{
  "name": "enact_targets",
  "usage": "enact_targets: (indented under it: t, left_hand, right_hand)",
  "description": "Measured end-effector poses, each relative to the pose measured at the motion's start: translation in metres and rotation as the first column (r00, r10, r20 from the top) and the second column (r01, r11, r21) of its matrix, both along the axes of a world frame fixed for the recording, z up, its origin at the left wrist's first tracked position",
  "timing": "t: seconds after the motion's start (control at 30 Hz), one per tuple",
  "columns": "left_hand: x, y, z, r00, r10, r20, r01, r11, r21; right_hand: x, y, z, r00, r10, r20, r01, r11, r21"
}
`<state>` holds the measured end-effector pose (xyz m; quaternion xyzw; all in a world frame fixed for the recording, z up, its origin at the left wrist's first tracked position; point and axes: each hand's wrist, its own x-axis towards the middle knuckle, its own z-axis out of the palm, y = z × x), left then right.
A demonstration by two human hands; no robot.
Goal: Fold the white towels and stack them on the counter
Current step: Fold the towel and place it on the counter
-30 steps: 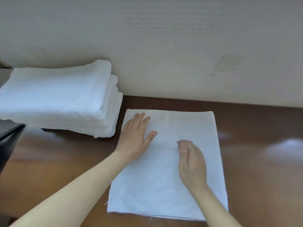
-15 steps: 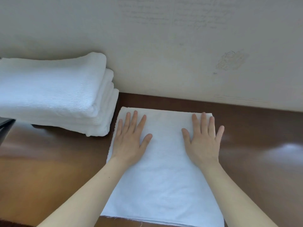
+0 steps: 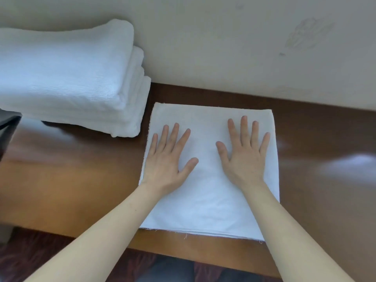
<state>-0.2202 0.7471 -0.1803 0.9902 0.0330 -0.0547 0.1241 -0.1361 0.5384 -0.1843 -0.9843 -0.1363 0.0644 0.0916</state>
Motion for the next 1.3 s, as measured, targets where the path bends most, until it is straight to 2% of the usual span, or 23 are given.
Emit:
enact_targets:
  t: [0.13,0.27,0.33,0.47,0.6,0.67,0.77,0.97,1.3]
  left_hand:
    - [-0.039,-0.009,-0.008,0.997,0.011,-0.070,-0.006,0.997,0.073]
    - [-0.051,-0.013,-0.006,0.997,0.072,-0.009,-0.071,0.996,0.059]
    - [-0.055,-0.023,-0.008,0.999,0.039,0.027,-0.040,0.998,0.048]
    - [-0.069,-0.032,-0.014,0.999,0.028,-0.036,-0.025,0.997,0.067]
    - [-0.082,-0.026,-0.014,0.999,0.030,0.014,-0.031,0.997,0.074]
    - [-0.094,-0.024,-0.015,0.999,0.024,0.034,-0.028,0.994,0.108]
    - [-0.108,-0.025,-0.014,0.997,0.063,-0.036,-0.057,0.987,0.149]
    - [-0.099,-0.047,-0.012,0.996,0.063,-0.062,-0.053,0.986,0.160]
    - [-0.048,-0.137,-0.013,0.995,-0.047,-0.083,0.058,0.990,0.128]
  right_hand:
    - [-0.058,0.003,-0.006,0.997,0.071,-0.030,-0.073,0.995,-0.067]
    - [-0.072,-0.006,-0.003,0.999,-0.036,-0.010,0.036,0.999,-0.020]
    - [-0.082,-0.005,-0.002,1.000,-0.009,-0.003,0.008,0.999,-0.037]
    - [-0.097,-0.012,-0.006,0.995,0.049,-0.083,-0.058,0.993,-0.107]
    - [-0.104,-0.024,-0.002,0.999,0.023,-0.037,-0.025,0.998,-0.057]
    - [-0.112,-0.033,-0.004,0.998,0.057,-0.030,-0.059,0.995,-0.086]
    - [-0.119,-0.044,-0.008,0.994,0.079,-0.077,-0.088,0.989,-0.117]
    - [-0.118,-0.063,-0.009,0.997,0.046,-0.065,-0.054,0.991,-0.125]
    - [-0.087,-0.160,-0.012,0.994,-0.102,-0.037,0.094,0.980,-0.175]
